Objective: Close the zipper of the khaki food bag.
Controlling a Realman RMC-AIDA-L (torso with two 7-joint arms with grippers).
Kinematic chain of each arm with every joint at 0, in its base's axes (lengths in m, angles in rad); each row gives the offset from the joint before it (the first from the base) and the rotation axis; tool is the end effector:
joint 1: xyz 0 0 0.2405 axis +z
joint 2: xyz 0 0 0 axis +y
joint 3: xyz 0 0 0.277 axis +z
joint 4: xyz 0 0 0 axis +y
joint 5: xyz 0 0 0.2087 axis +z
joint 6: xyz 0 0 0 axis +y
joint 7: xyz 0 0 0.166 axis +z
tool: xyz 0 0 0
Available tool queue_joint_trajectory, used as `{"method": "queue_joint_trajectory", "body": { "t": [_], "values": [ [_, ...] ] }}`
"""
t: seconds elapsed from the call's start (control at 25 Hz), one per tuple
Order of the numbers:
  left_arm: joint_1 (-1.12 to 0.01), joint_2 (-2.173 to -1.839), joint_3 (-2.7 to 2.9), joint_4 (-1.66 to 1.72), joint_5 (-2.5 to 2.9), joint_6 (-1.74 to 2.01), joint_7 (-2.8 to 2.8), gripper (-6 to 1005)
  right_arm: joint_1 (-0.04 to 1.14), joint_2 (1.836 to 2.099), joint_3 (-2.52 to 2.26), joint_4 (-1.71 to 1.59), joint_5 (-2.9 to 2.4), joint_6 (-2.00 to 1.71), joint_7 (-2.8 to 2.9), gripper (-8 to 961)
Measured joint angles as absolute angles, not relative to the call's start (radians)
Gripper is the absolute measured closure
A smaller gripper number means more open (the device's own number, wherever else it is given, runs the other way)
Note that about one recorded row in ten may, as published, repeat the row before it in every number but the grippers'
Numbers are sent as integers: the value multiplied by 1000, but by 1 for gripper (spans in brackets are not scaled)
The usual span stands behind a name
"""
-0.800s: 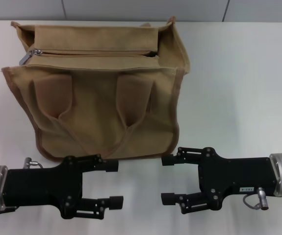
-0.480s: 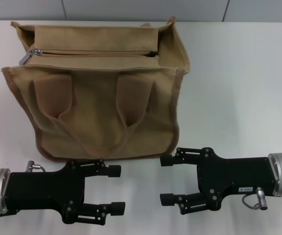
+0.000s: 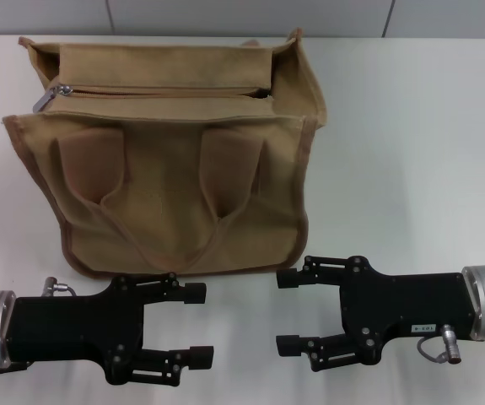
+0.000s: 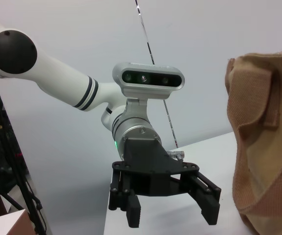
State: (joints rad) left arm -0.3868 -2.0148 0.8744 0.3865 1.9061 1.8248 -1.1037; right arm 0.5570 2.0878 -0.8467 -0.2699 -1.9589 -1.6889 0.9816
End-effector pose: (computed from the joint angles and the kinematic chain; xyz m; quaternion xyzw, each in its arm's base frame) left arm -0.2942 0.2365 -0.0505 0.9324 0.1896 0.3069 0.0229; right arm 0.2509 0.2668 -0.0997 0.9456 -0.1228 -0.2994 0.0323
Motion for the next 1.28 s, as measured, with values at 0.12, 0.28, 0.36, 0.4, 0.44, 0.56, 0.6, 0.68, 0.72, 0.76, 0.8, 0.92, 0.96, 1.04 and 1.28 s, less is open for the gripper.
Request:
{"method": "queue_joint_trajectory", "body": {
  "t": [0.12, 0.28, 0.36, 0.4, 0.44, 0.56, 0.6, 0.68, 0.72, 0.76, 0.8, 0.92, 0.96, 1.04, 1.28],
  "values": [
    [-386, -2015, 874, 387, 1905, 1825, -1104, 166, 557, 2088, -847, -270, -1959, -1689, 982, 122],
    [-386, -2014, 873, 387, 1905, 1819, -1104, 166, 557, 2088, -847, -270, -1959, -1689, 982, 122],
    [-386, -2013, 873, 387, 1904, 1819, -1104, 166, 558, 2088, -847, -270, -1959, -1689, 982, 122],
    [-386, -2013, 873, 387, 1904, 1819, -1104, 166, 558, 2088, -847, -270, -1959, -1689, 982, 122],
    [-386, -2013, 873, 387, 1904, 1819, -1104, 166, 558, 2087, -847, -270, -1959, -1688, 982, 122],
    [-386, -2013, 871, 387, 1904, 1820, -1104, 166, 559, 2086, -847, -270, -1959, -1688, 982, 122],
    [-386, -2013, 871, 387, 1904, 1820, -1104, 166, 559, 2086, -847, -270, -1959, -1688, 982, 122],
    [-387, -2013, 868, 387, 1902, 1826, -1104, 165, 560, 2086, -847, -270, -1959, -1688, 982, 122],
    [-388, -2013, 861, 387, 1902, 1833, -1104, 165, 560, 2086, -847, -271, -1959, -1688, 982, 122],
    [-392, -2018, 829, 386, 1901, 1864, -1097, 165, 560, 2086, -847, -272, -1958, -1687, 982, 122],
    [-392, -2018, 829, 386, 1901, 1864, -1097, 165, 560, 2086, -847, -272, -1958, -1687, 982, 122],
    [-400, -2040, 740, 383, 1899, 1930, -1047, 165, 560, 2086, -847, -273, -1955, -1687, 982, 122],
    [-405, -2058, 656, 379, 1896, 1969, -993, 165, 560, 2086, -847, -273, -1954, -1687, 982, 122],
    [-409, -2067, 574, 362, 1866, 1987, -946, 166, 561, 2086, -845, -274, -1953, -1687, 982, 122],
    [-388, -2068, 475, 245, 1560, 2005, -883, 166, 554, 2085, -837, -276, -1953, -1684, 982, 121]
  ]
}}
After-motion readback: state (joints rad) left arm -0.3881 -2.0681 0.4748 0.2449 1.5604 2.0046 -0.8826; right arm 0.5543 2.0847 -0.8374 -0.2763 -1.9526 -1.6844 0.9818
